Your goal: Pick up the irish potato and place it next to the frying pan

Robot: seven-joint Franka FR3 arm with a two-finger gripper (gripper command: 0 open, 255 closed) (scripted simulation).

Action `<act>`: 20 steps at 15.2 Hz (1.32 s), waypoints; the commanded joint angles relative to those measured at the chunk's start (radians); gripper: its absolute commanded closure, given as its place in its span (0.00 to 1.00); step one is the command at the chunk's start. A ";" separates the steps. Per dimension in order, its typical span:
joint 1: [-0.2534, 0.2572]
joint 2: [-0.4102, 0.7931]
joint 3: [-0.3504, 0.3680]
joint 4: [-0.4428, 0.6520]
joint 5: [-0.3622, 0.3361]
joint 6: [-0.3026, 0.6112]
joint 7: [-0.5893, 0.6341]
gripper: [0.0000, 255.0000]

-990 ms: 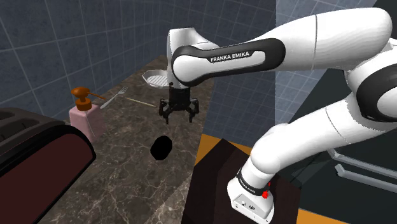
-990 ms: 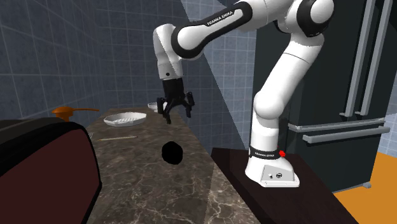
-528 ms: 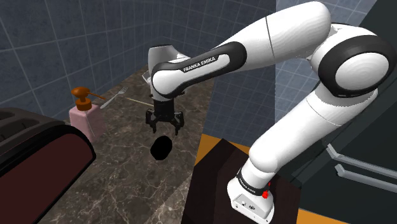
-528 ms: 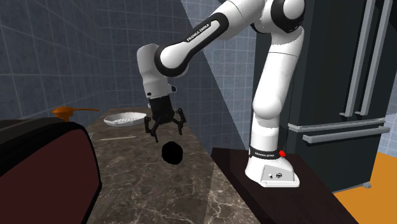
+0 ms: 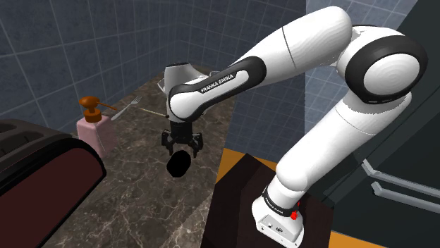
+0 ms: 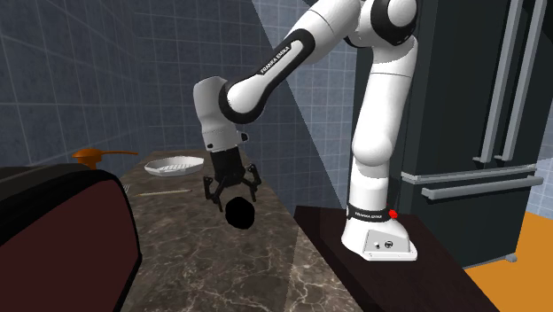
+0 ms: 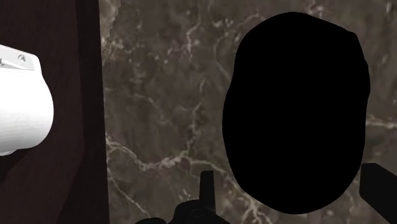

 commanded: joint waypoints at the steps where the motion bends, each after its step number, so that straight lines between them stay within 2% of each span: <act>1: -0.001 0.004 0.000 -0.002 -0.002 0.007 0.000 0.00; 6: -0.001 0.004 0.000 -0.002 -0.002 0.006 0.000 0.00; 7: -0.001 0.004 0.000 -0.002 -0.002 0.006 0.000 1.00; 16: -0.001 0.004 0.000 -0.002 -0.002 0.007 0.000 1.00; 20: 0.002 -0.037 -0.009 0.021 0.012 -0.055 -0.010 1.00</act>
